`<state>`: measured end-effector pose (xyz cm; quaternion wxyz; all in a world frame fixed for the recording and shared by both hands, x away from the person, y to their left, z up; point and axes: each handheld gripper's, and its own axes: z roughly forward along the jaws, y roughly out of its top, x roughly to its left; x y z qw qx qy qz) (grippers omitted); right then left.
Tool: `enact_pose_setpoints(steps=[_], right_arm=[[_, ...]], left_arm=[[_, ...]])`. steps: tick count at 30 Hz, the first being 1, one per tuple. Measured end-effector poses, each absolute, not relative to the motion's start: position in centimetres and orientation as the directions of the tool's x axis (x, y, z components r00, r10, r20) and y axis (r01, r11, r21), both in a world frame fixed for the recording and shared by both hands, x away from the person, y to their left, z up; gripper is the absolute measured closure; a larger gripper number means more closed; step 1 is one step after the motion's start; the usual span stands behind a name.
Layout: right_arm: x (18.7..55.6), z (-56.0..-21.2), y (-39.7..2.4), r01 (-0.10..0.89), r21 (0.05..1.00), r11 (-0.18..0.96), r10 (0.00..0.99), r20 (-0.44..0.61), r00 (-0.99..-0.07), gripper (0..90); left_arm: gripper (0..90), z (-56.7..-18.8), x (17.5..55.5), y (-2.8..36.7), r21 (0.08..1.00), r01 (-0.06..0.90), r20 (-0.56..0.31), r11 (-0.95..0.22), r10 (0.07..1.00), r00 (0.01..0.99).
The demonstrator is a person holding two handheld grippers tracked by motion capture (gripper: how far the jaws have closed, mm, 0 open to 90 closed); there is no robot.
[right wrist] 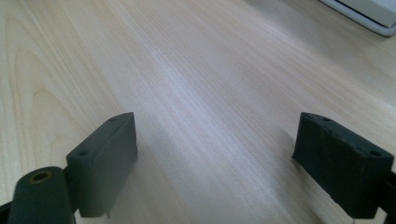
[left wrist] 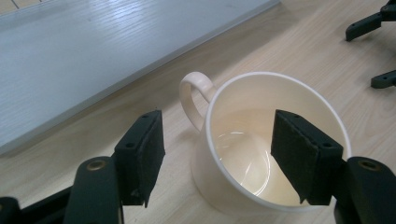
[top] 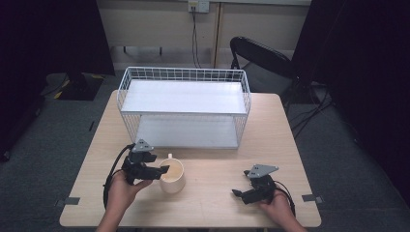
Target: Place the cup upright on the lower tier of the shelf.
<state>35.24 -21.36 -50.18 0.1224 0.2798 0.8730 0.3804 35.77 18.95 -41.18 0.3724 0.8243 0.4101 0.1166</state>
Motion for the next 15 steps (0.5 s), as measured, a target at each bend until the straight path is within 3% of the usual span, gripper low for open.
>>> enact_pose_setpoints(steps=[15], right_arm=[[35.2, -50.2, -21.4, 0.396, 0.732, 0.554, 0.582, 0.000, -0.813, 12.6]], left_arm=[[51.4, -42.4, 36.6, 18.2, 0.689, 0.614, -0.148, -0.384, 0.756, 0.638]])
